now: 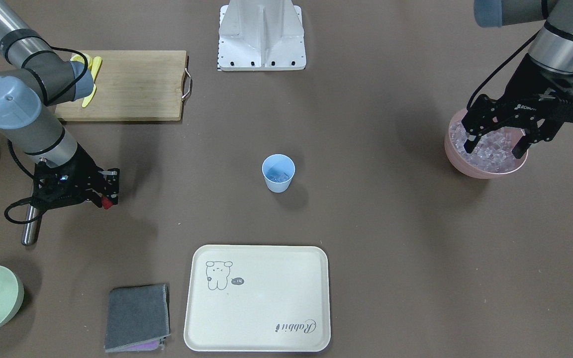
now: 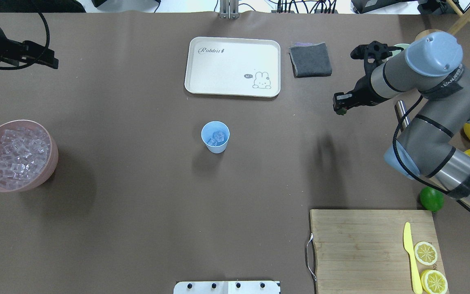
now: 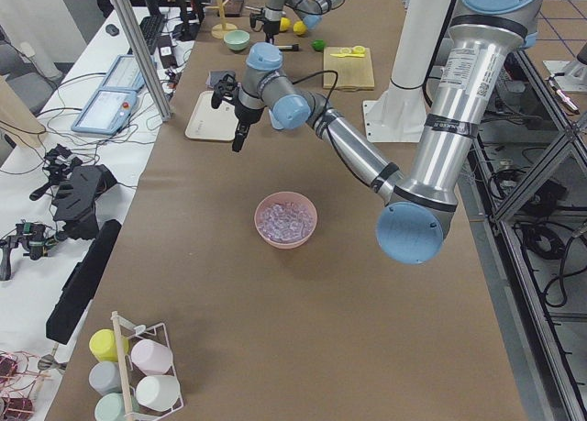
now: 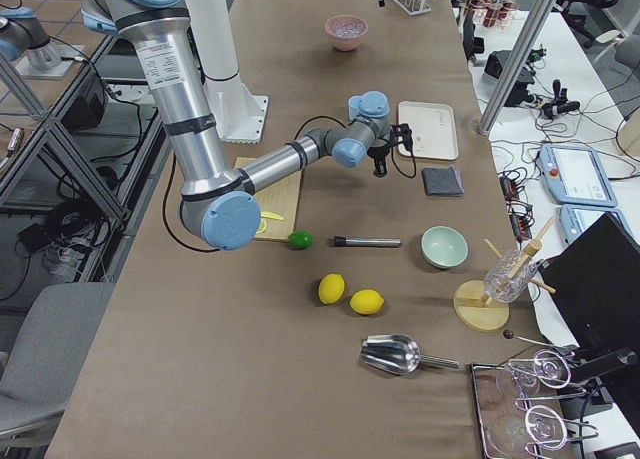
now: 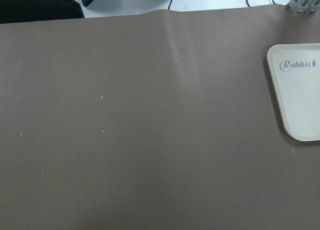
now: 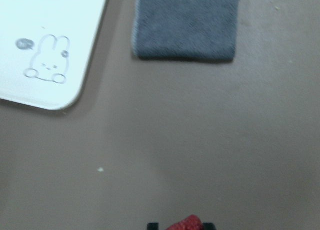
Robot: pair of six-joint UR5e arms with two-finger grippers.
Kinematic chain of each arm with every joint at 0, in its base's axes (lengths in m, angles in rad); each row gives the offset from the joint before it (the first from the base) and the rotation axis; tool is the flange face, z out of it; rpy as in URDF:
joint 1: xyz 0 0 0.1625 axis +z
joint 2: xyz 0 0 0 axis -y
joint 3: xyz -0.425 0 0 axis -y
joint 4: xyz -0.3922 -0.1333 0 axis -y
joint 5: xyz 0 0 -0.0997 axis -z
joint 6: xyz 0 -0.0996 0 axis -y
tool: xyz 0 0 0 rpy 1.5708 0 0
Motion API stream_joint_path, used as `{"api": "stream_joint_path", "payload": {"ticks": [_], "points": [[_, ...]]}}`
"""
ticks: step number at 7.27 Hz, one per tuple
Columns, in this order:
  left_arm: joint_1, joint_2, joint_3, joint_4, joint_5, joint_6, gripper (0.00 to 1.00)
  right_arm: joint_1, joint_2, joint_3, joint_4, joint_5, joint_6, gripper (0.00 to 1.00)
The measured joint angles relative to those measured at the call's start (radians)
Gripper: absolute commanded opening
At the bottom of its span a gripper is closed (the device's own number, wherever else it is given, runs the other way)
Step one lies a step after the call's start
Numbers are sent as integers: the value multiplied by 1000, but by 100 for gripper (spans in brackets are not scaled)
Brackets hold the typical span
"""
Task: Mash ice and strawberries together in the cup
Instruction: 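Carry the strawberry with the right gripper over the blue cup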
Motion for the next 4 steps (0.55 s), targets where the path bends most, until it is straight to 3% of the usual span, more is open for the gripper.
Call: {"api": "stream_joint_path", "payload": {"ticks": [2, 4], "points": [[0, 0, 1, -1, 0, -1, 98, -42, 116, 8, -2, -39, 89, 0], [0, 0, 4, -2, 0, -2, 98, -179, 204, 11, -1, -207, 260, 0]]}}
